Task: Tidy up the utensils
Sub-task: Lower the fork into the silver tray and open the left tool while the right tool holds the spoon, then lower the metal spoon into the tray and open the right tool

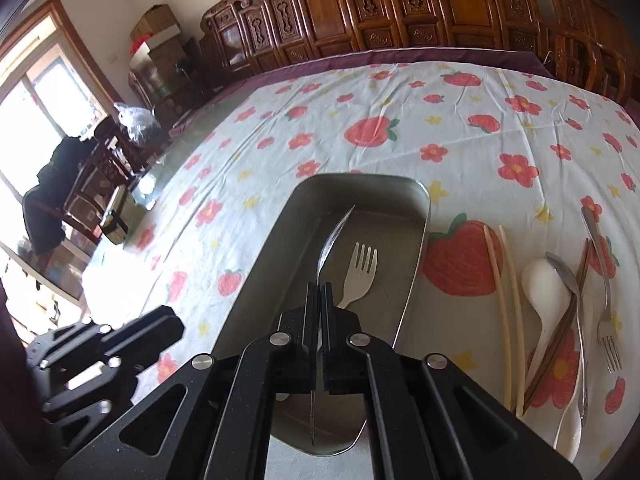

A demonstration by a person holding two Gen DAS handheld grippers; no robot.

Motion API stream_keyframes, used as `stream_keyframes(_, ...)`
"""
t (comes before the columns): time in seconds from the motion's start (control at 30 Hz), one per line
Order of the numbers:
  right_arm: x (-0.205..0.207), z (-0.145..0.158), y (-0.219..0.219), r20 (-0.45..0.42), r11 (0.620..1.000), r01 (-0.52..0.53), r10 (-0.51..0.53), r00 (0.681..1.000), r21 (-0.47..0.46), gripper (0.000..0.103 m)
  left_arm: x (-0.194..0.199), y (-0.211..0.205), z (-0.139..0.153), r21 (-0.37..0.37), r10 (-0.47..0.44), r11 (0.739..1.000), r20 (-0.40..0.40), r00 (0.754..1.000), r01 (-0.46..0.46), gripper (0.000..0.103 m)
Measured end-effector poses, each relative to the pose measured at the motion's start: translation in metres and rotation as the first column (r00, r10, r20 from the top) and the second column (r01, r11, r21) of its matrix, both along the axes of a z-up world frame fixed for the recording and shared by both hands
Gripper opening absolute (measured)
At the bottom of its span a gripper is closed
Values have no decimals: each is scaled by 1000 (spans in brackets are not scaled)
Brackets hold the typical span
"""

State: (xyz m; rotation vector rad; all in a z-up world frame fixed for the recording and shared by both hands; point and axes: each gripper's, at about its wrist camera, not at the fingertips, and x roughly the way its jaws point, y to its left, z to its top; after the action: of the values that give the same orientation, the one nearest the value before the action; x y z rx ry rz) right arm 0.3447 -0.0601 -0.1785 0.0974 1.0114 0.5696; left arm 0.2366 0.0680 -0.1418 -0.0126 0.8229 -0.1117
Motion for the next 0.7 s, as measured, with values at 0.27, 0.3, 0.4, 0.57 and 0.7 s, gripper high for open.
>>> stream_keyframes(0.27,-6,3,-8,21,1000,-19,20,1000,-20,6,-3,0,4,-1,-1,1000,5,1000,1,6)
stream_keyframes(0.3,-7,5,-11,29,1000,-23,24,999,-21,6,-4,-1,5,-2,-2,1000,7,1000,2,6)
stream_keyframes(0.4,-16,13,-30,53,1000,-18,19,998,-18,6,-8,-5,8,-5,-12,1000,15,1000,12,6)
stream_keyframes(0.57,-36,27,-80,109,999,9,-3,994,-50,6,-15,-20,13,-14,-35,999,29,999,36,17)
stream_keyframes(0.7,-40,31,-125,134,993,55,-41,990,-108,6,-19,-40,17,-21,-66,998,41,997,67,19)
